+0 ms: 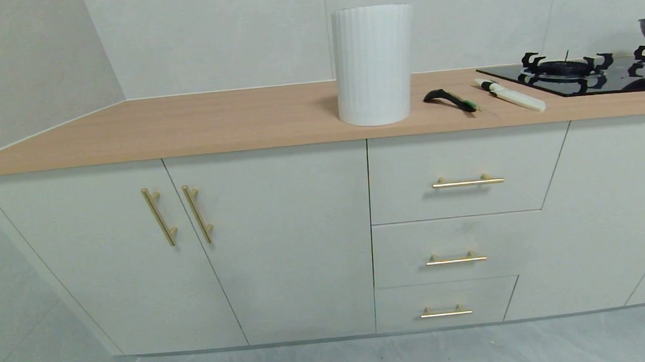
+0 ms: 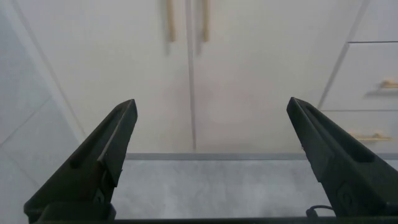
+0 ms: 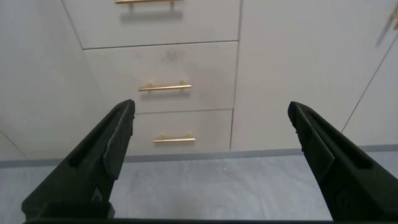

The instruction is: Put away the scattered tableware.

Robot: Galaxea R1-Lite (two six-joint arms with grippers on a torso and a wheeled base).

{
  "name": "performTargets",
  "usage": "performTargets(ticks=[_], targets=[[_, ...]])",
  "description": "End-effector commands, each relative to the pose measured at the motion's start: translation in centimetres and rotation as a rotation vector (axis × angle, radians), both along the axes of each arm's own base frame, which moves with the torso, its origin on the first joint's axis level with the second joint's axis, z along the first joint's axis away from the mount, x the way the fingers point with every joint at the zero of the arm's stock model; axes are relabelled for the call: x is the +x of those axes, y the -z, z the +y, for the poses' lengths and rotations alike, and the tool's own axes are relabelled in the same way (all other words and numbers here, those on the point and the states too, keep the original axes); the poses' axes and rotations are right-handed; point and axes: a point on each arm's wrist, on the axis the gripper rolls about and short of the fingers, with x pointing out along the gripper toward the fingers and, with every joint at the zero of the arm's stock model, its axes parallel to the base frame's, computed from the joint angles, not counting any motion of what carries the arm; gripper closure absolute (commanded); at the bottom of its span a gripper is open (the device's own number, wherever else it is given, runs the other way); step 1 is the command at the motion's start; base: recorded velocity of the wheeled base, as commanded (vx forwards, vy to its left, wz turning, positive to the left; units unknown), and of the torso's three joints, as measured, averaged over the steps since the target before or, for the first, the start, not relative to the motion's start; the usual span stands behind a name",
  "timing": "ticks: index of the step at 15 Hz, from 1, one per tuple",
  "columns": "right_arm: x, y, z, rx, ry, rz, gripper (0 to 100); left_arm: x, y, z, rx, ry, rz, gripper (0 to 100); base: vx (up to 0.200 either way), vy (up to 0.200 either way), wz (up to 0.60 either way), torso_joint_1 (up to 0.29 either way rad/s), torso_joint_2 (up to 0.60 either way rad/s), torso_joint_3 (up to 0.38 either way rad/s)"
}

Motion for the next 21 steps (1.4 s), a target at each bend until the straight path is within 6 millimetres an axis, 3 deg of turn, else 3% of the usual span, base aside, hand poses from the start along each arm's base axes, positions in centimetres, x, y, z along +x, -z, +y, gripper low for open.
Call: performTargets(ticks=[1, 5, 11, 21], targets=[[0.01, 0.01, 0.0, 0.001, 0.0, 0.002, 0, 0.01, 0.0, 0.0, -0.001, -0.001, 0.002, 0, 0.0, 0.0, 0.0, 0.0, 0.0, 0.0], [0.01, 0.01, 0.0, 0.001, 0.002, 0.002, 0, 0.01, 0.0, 0.0, -0.001, -0.001, 0.002, 0, 0.0, 0.0, 0.0, 0.0, 0.0, 0.0], [0.01, 0.01, 0.0, 0.001, 0.002, 0.002, 0, 0.0, -0.01, 0.01, 0.001, -0.002, -0.001, 0, 0.2, 0.0, 0.0, 0.002, 0.0, 0.004], [0.02, 0.05, 0.0, -0.005, 0.0, 0.003, 0, 0.0, -0.01, 0.01, -0.001, -0.002, -0.001, 0, 0.0, 0.0, 0.0, 0.0, 0.0, 0.0]])
